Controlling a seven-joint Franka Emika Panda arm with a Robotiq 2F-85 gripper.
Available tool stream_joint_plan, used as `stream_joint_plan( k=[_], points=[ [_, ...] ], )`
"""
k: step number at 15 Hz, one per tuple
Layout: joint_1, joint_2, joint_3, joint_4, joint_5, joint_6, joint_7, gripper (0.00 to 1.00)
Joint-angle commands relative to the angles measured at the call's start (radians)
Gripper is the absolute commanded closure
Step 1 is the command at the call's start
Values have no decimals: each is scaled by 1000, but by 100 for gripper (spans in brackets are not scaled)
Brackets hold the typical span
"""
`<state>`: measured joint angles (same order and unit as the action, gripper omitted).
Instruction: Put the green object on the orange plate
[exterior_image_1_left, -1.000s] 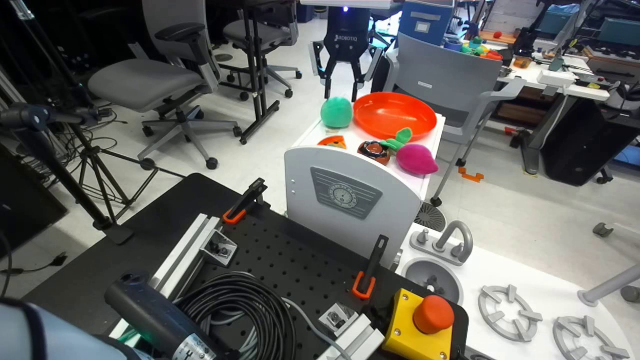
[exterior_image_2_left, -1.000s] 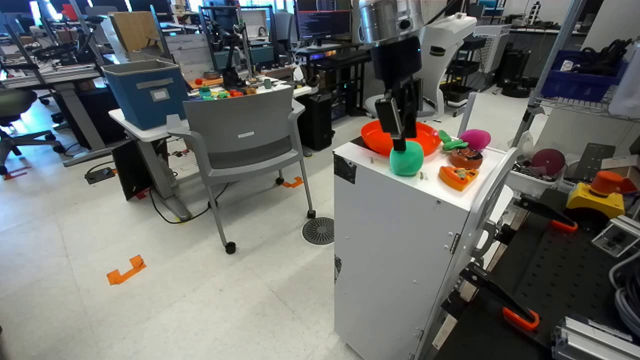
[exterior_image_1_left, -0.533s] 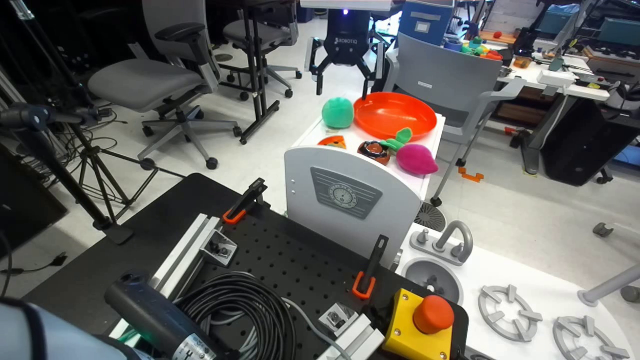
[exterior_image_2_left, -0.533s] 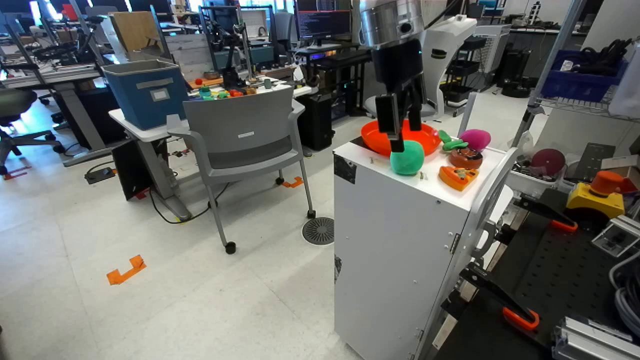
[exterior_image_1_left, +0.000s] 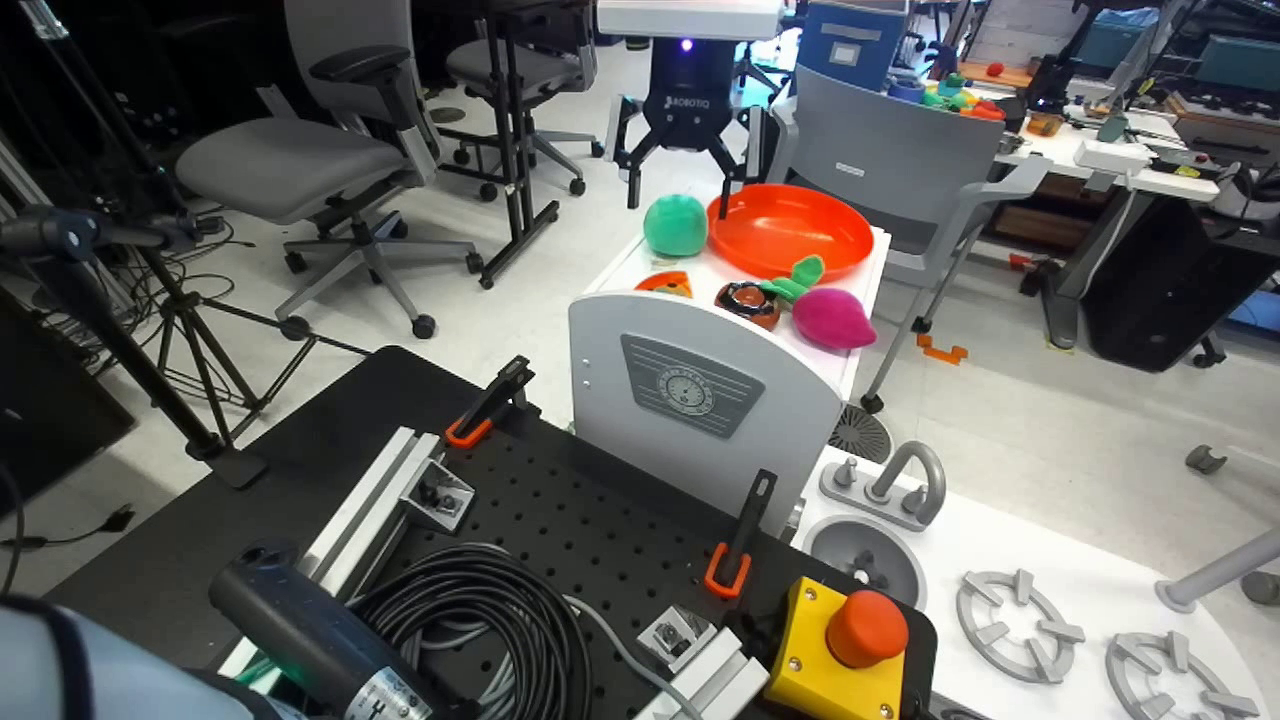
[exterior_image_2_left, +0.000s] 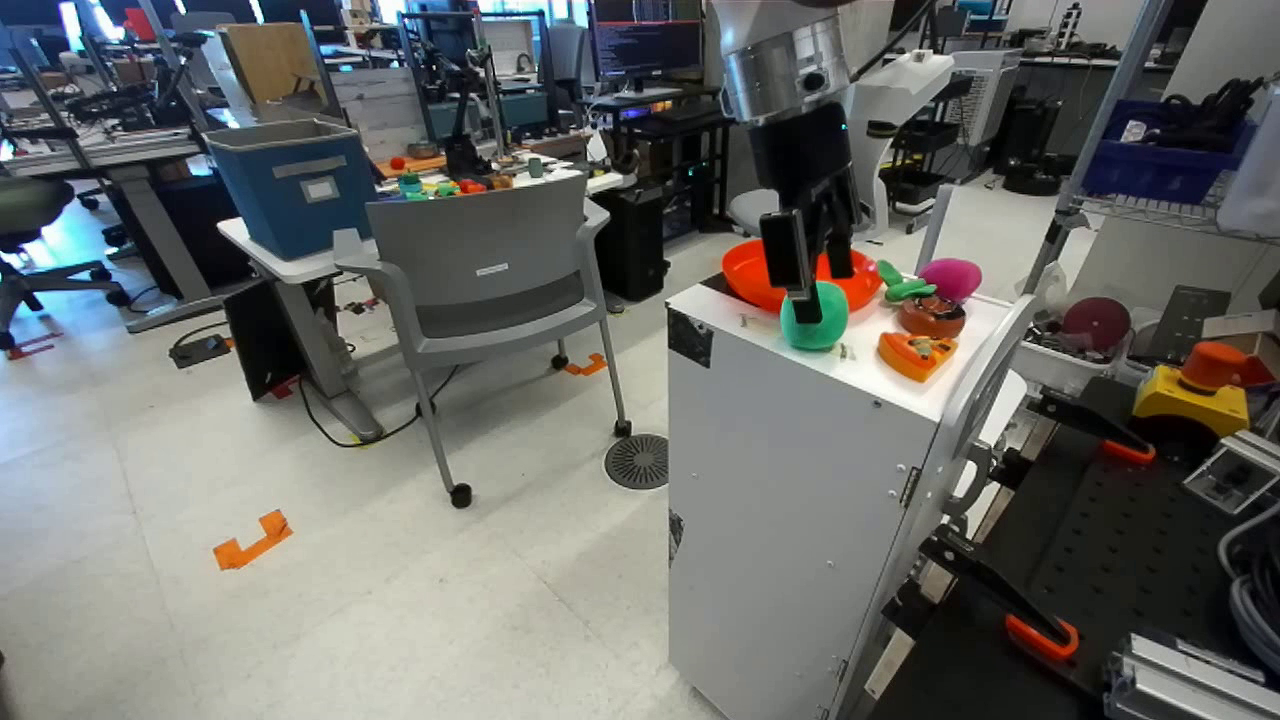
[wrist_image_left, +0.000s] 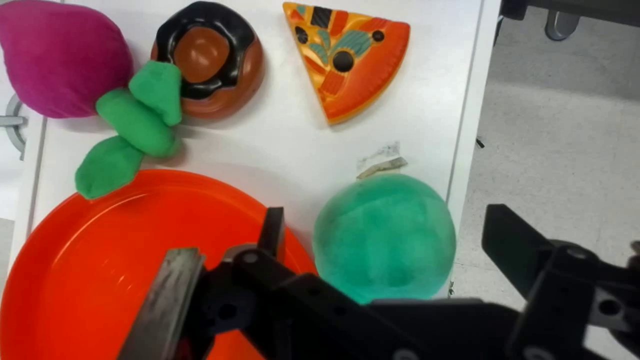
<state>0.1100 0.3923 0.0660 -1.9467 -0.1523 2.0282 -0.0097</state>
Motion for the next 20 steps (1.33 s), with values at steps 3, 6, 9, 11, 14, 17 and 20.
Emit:
stream_joint_plan(
  k=[3,6,9,11,14,17,20],
  points=[
    [11,10,-4,19,-26,-17,7,26],
    [12,10,-5,18,-33,-14,8,49],
    [13,10,-5,17,-43,-12,7,73],
    [13,10,-5,17,-48,-11,8,86],
    [13,10,-5,17,-48,-11,7,96],
    [13,6,-5,13,-50,-6,9,97],
    [14,-3,-4,6,-51,1,9,96]
  ],
)
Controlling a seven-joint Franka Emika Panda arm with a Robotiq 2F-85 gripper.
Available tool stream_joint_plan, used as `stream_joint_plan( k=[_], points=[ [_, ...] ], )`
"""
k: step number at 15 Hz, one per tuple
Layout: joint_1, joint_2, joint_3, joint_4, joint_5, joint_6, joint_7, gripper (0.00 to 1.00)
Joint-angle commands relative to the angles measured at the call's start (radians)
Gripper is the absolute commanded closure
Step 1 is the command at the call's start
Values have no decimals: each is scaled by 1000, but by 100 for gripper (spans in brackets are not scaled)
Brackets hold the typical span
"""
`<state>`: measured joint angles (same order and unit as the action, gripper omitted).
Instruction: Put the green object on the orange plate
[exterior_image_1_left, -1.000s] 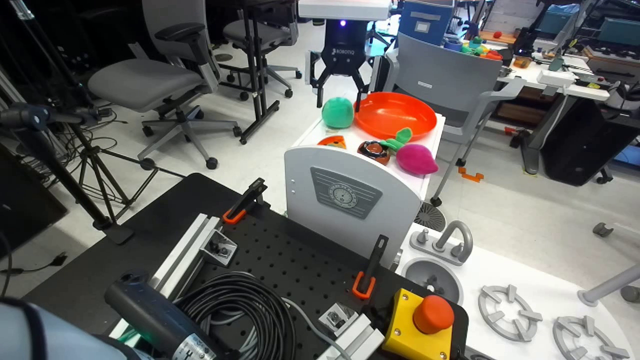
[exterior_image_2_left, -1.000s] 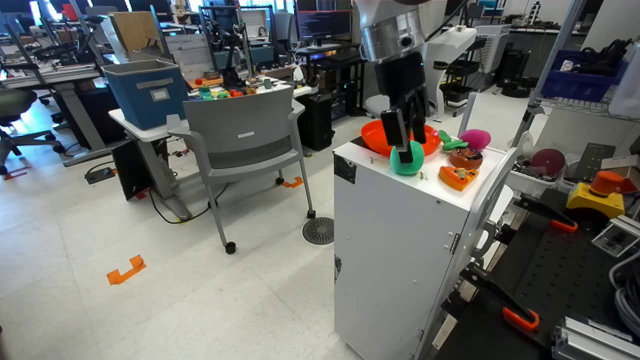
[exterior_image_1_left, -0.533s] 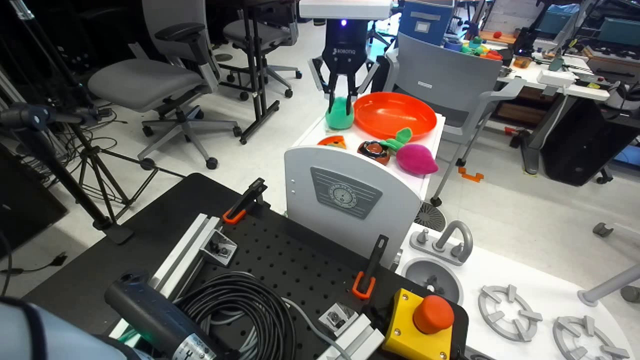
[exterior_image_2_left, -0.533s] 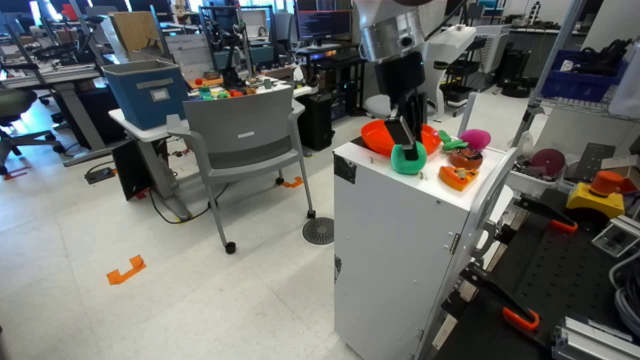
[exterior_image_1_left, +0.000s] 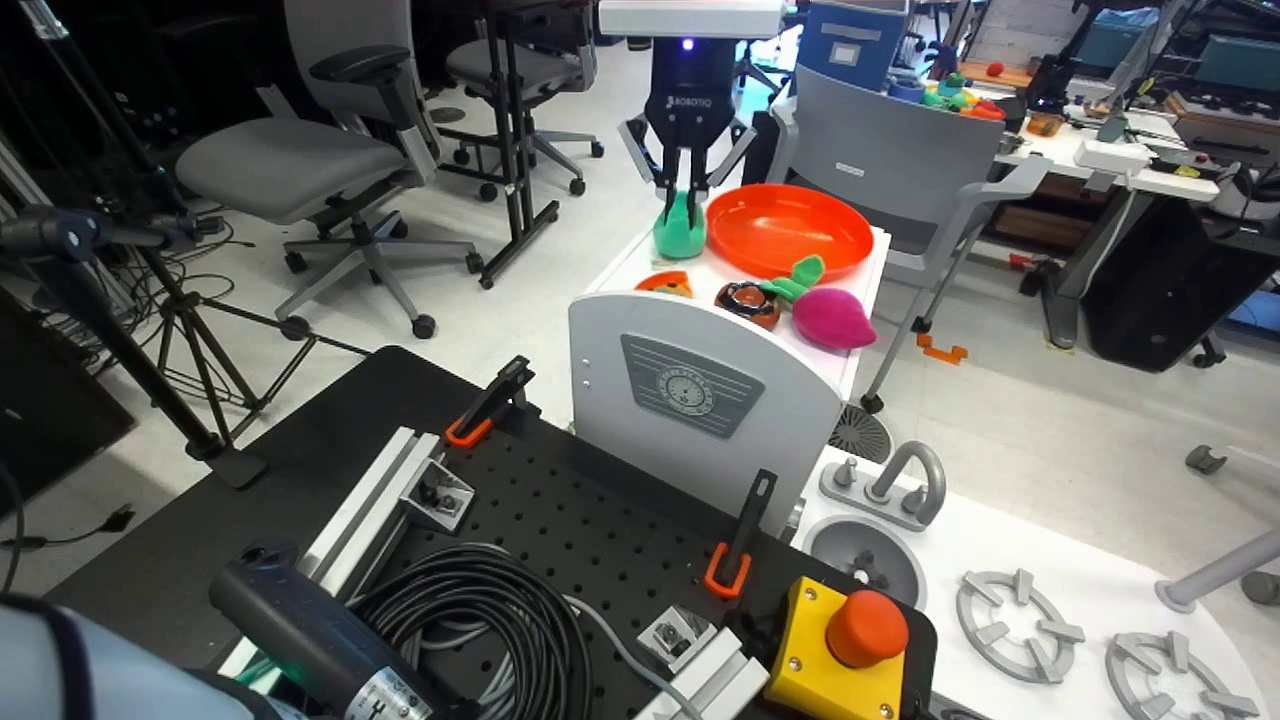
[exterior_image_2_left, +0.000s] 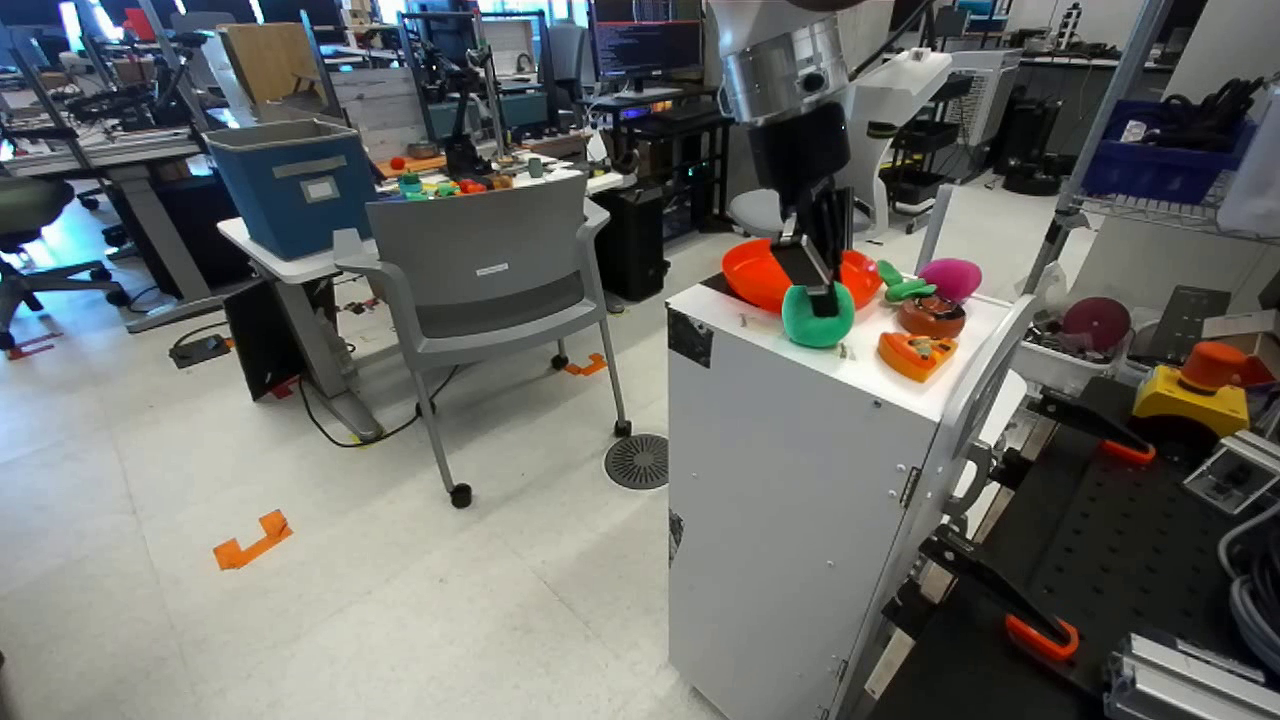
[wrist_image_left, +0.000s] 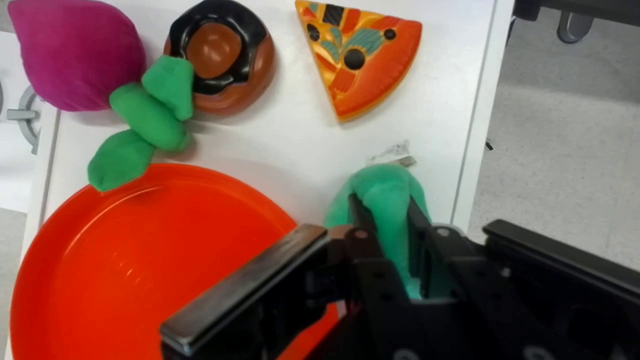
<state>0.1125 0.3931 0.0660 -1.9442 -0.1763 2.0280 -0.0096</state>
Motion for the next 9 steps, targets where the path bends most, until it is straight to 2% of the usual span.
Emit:
stream_joint_plan(
  k=[1,9],
  points=[
    [12,-8,-4,0,-29,5,9,96],
    [19,-36,-4,-21,-53,36,16,96]
  ],
)
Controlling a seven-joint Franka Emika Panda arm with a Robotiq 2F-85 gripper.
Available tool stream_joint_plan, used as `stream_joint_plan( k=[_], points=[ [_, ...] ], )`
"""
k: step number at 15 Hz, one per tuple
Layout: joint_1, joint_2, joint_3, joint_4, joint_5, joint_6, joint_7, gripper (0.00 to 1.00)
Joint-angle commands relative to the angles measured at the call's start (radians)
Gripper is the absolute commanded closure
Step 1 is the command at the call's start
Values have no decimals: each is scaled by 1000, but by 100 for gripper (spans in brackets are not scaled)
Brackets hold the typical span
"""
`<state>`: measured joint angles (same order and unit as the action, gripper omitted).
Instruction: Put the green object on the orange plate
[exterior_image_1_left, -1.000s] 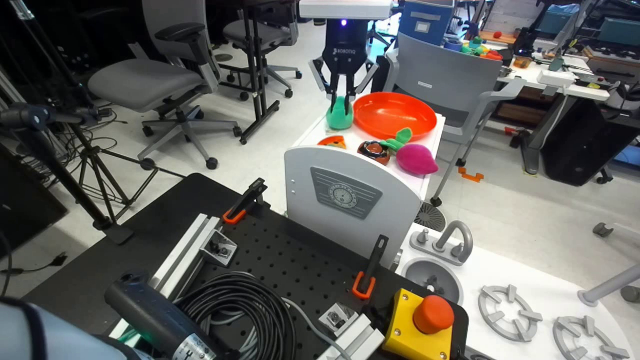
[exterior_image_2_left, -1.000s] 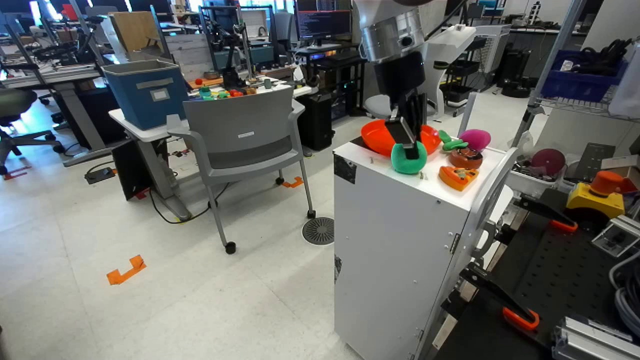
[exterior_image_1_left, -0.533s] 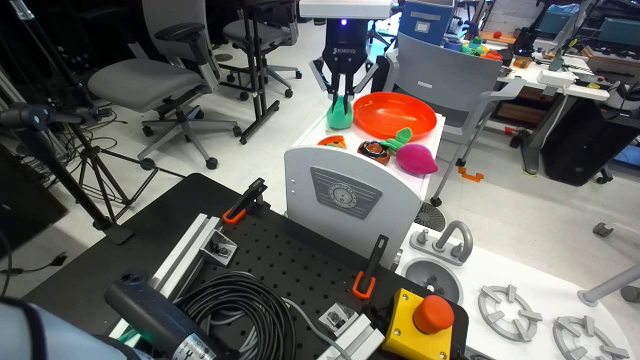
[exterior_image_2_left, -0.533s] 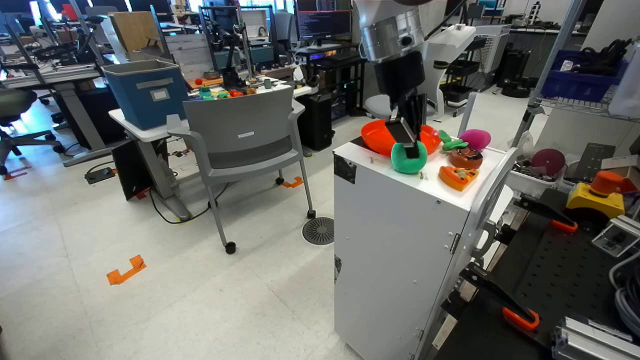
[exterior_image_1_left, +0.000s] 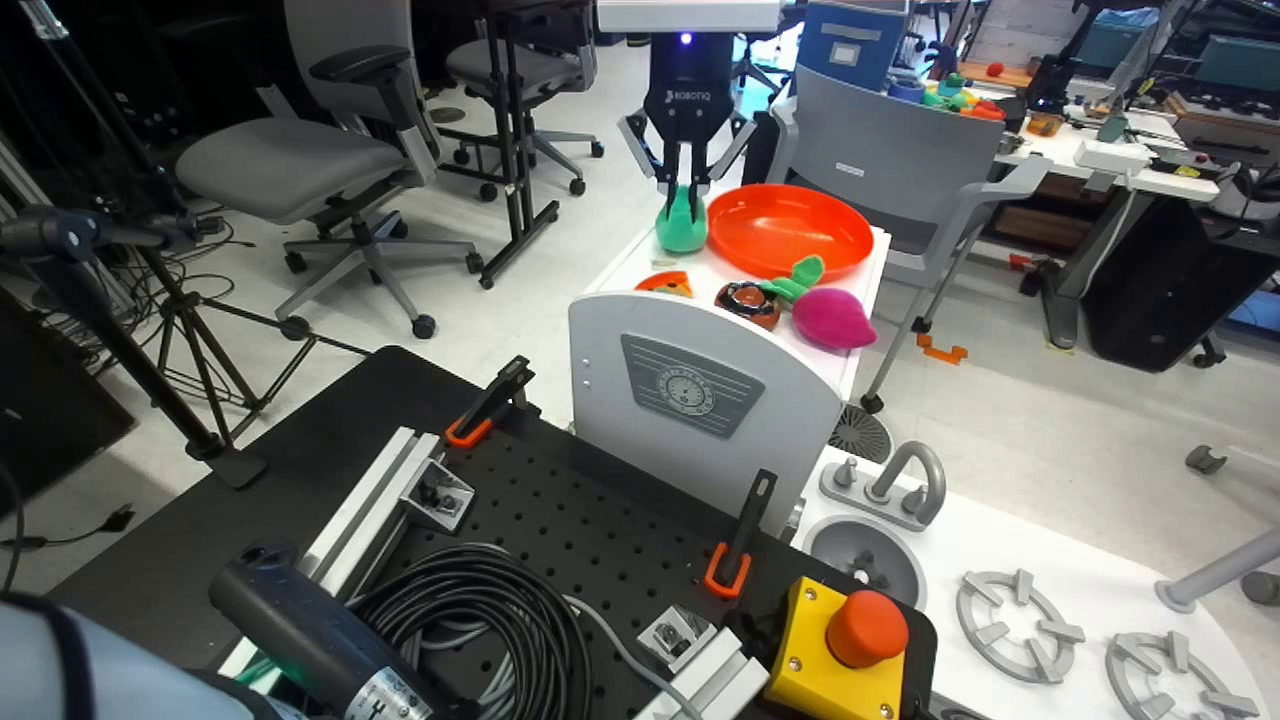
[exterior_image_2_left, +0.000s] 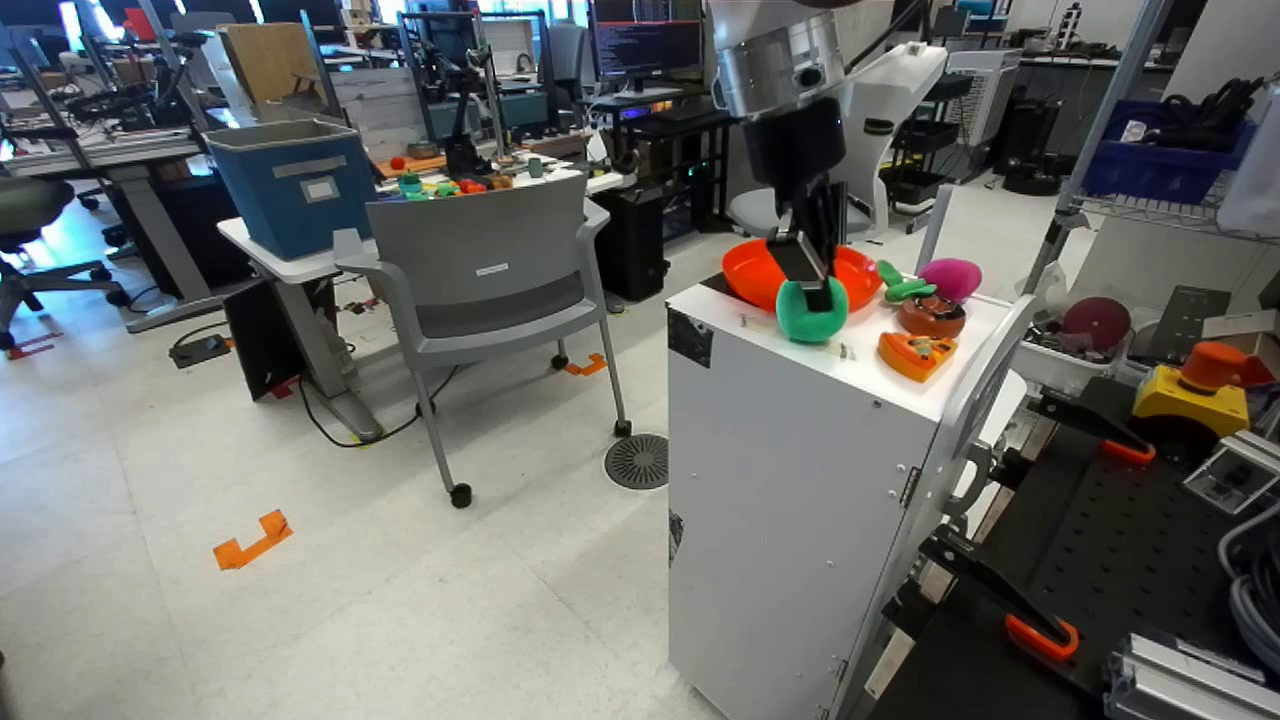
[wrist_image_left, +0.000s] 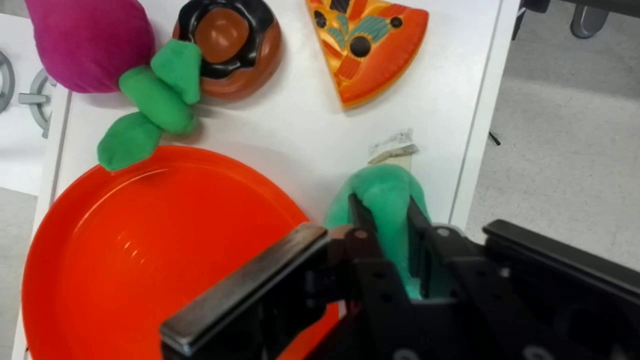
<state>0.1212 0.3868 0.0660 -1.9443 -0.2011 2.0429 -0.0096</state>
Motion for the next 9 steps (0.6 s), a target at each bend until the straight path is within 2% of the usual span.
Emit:
stream_joint_plan(
  k=[1,9],
  points=[
    [9,-36,-4,-24,-30,26,15,96],
    [-2,-84,-3,-47,-18,75,7,96]
  ],
)
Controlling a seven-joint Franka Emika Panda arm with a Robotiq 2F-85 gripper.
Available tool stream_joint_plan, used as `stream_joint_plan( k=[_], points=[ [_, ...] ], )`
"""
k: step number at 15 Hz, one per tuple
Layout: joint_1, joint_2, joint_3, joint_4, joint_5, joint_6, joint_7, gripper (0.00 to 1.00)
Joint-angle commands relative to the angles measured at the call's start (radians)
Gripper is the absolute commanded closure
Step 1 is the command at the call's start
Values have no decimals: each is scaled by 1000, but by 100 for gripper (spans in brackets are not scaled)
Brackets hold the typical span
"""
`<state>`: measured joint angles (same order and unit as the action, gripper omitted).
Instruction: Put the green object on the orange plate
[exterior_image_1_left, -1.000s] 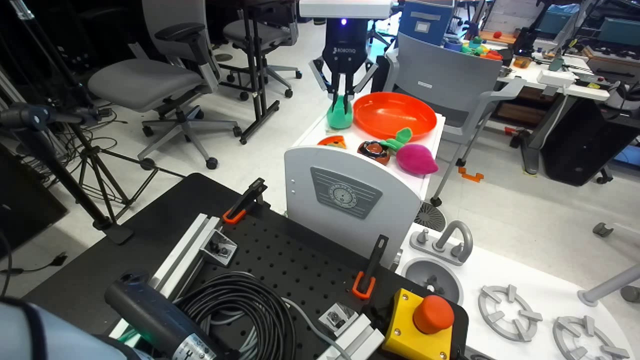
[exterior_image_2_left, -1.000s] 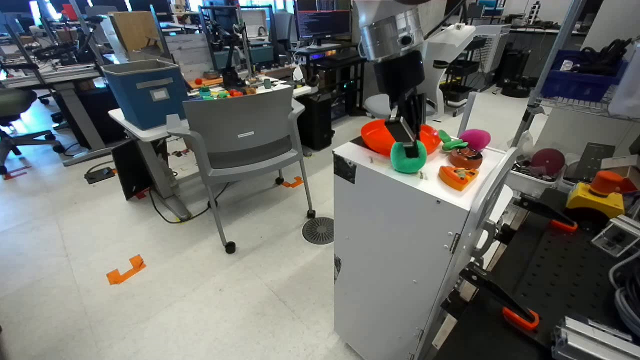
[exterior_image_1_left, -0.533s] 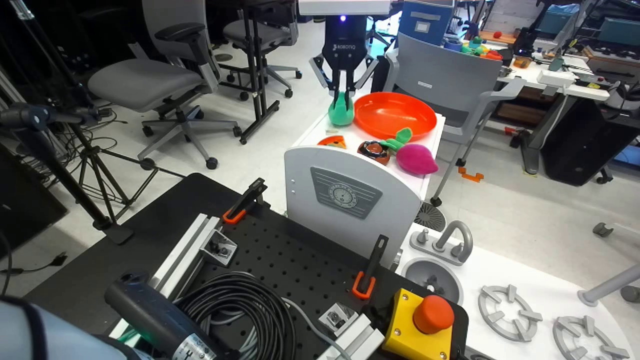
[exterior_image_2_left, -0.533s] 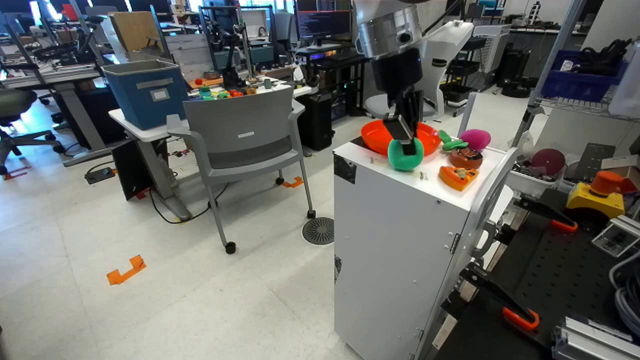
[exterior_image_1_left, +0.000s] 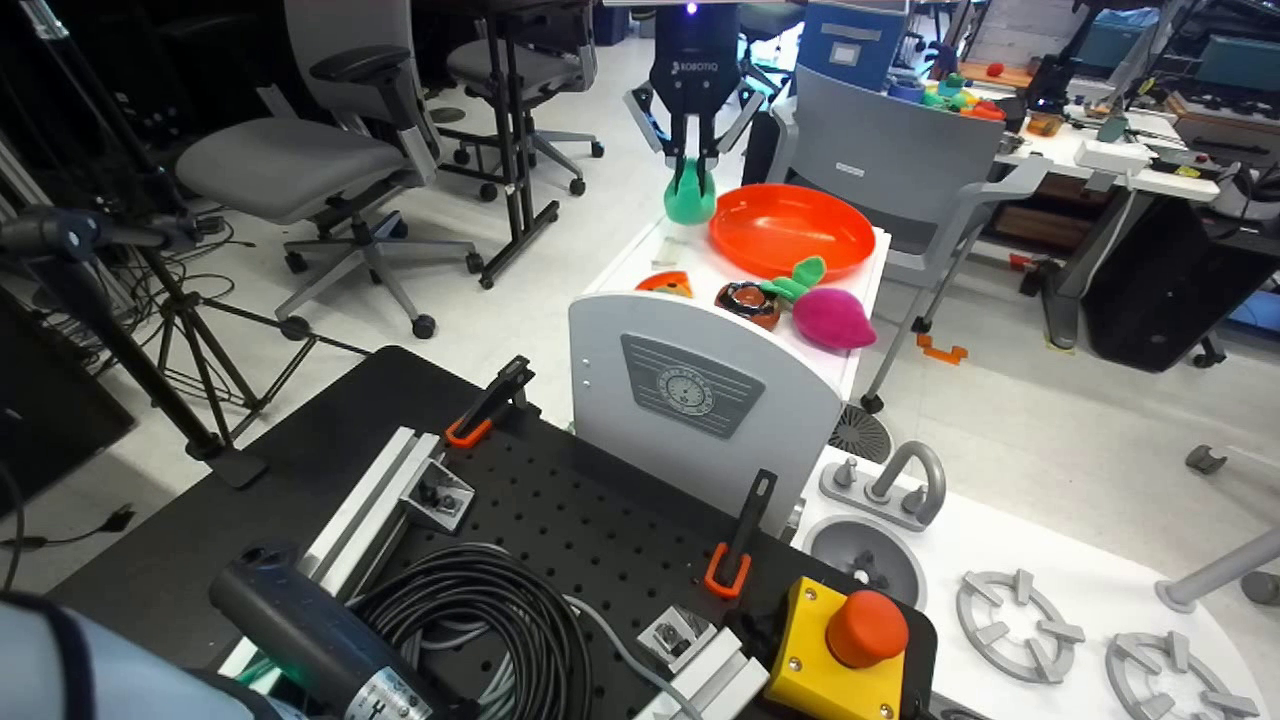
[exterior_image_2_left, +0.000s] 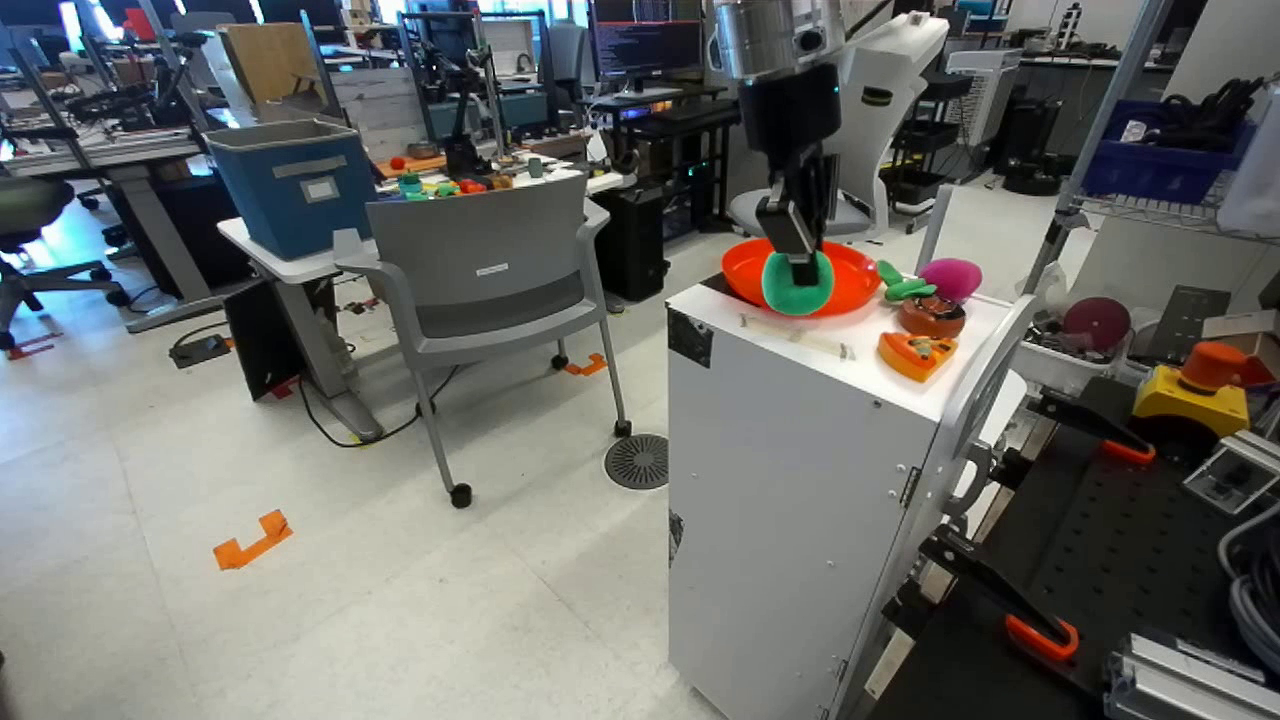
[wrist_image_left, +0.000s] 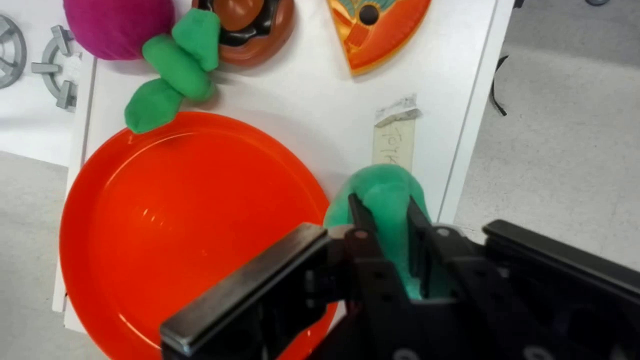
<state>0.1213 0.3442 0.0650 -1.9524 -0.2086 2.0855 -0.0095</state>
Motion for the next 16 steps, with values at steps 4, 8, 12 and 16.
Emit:
stream_joint_plan(
  k=[4,8,12,16],
  points=[
    [-11,-64,-5,-54,1,57,5,96],
    [-31,-89,-9,-63,24,73,-5,96],
    [-66,-111,-14,-64,72,87,-21,96],
    [-99,-124,-20,-57,134,85,-44,96]
  ],
)
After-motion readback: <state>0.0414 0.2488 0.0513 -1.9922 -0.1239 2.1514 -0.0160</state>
